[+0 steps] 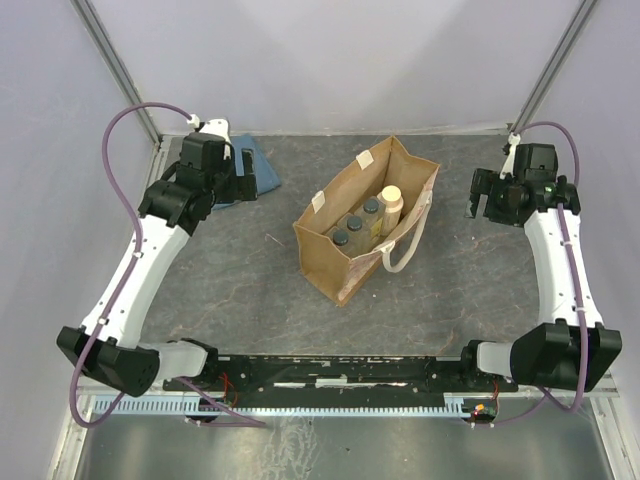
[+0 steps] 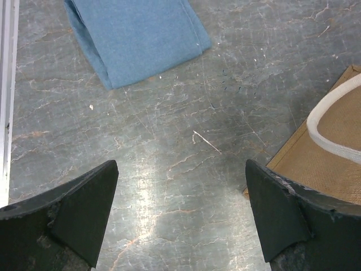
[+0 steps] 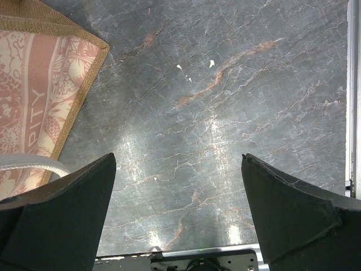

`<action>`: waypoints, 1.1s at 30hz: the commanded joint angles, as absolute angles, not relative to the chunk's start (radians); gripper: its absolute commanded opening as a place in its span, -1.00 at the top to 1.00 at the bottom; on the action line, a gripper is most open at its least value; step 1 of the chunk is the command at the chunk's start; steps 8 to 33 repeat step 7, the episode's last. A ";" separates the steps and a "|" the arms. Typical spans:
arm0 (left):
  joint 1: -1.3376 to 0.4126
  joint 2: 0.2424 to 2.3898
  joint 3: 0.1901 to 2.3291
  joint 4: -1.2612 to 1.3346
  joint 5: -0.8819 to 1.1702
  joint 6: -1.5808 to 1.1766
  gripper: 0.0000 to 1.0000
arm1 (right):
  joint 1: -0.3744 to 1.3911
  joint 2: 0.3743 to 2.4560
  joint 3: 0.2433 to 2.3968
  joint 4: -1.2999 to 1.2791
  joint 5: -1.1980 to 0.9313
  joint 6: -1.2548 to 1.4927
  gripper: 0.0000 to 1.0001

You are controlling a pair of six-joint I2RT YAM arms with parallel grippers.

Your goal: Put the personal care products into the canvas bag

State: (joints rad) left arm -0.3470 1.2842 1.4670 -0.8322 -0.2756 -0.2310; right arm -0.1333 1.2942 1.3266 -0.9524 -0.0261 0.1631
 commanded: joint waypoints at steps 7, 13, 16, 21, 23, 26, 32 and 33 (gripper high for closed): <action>-0.347 1.267 1.461 -0.812 -0.299 -0.242 -0.99 | -0.138 1.252 1.320 -0.932 -0.015 0.155 -0.99; -0.347 1.267 1.461 -0.812 -0.299 -0.242 -0.99 | -0.138 1.252 1.320 -0.932 -0.015 0.155 -0.99; -0.347 1.267 1.461 -0.812 -0.299 -0.242 -0.99 | -0.138 1.252 1.320 -0.932 -0.015 0.155 -0.99; -0.347 1.267 1.461 -0.812 -0.299 -0.242 -0.99 | -0.138 1.252 1.320 -0.932 -0.015 0.155 -0.99; -0.347 1.267 1.461 -0.812 -0.299 -0.242 -0.99 | -0.138 1.252 1.320 -0.932 -0.015 0.155 -0.99; -0.347 1.267 1.461 -0.812 -0.299 -0.242 -0.99 | -0.138 1.252 1.320 -0.932 -0.015 0.155 -0.99; -0.347 1.267 1.461 -0.812 -0.299 -0.242 -0.99 | -0.138 1.252 1.320 -0.932 -0.015 0.155 -0.99; -0.347 1.267 1.461 -0.812 -0.299 -0.242 -0.99 | -0.138 1.252 1.320 -0.932 -0.015 0.155 -0.99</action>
